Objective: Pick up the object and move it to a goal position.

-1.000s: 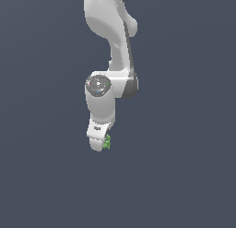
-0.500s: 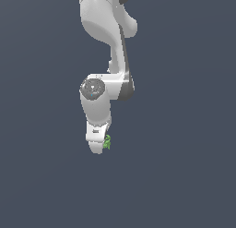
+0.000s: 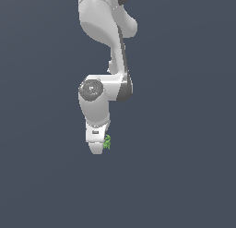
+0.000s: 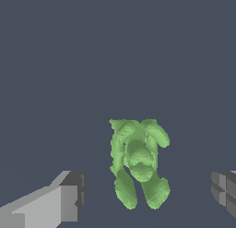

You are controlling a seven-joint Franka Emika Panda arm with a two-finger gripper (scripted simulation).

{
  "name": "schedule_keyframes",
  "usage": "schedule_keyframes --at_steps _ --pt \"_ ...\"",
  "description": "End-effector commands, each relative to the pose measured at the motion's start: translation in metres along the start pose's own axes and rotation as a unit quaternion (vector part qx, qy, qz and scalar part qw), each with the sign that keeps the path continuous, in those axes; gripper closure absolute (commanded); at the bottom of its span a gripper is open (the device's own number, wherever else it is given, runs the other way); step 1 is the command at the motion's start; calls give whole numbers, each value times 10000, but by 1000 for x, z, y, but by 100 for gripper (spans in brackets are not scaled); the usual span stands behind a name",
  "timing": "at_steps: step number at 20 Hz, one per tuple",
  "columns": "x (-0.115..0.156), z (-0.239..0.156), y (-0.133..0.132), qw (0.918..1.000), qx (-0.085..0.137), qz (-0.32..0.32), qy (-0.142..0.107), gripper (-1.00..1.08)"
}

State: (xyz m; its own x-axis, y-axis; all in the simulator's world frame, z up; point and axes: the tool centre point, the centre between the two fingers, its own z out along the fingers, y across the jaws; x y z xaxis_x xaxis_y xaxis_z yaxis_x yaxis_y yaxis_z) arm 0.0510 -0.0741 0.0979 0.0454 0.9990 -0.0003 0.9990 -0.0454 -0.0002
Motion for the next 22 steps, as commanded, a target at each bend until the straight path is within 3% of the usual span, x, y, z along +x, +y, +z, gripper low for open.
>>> schedule_keyframes --at_steps 1,16,17,22 --pt "0 2 0 10000 0 -1 0 -92" --pt "0 50 0 10000 -1 -23 1 -92" --pt "0 50 0 10000 -1 -23 1 108" --pt "0 50 0 10000 -1 -23 1 108"
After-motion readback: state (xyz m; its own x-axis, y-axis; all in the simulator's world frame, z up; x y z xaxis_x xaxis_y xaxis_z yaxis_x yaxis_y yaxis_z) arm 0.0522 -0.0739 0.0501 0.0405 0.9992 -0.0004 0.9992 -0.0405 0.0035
